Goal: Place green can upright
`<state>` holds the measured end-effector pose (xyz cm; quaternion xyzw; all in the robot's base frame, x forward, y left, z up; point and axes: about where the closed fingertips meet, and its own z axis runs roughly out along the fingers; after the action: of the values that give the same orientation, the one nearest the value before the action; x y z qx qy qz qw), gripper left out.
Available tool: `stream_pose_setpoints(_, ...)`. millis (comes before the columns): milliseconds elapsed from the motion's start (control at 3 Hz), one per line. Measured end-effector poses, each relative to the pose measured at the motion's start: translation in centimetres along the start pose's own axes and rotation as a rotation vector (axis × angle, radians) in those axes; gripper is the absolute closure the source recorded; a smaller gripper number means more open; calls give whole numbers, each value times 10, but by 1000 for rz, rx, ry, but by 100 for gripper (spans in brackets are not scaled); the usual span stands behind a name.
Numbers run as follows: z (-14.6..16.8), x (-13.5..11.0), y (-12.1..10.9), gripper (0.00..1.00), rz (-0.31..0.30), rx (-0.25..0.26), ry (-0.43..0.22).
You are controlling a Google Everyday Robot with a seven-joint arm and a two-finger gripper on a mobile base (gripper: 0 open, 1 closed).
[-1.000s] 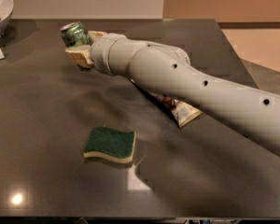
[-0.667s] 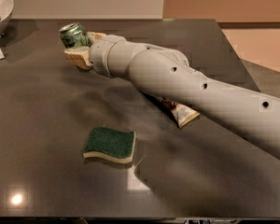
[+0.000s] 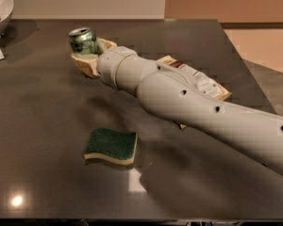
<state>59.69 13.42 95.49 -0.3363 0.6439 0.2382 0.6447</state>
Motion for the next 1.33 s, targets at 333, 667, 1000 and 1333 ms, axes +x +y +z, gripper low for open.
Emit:
stream_pose_setpoints(333, -14, 6, 3, 100, 22, 23, -18)
stream_pose_setpoints(667, -24, 18, 6, 100, 52, 28, -24)
stream_pose_setpoints(1000, -29, 31, 9, 100, 77, 9, -26)
stream_pose_setpoints(1333, -32, 41, 12, 100, 92, -15, -45)
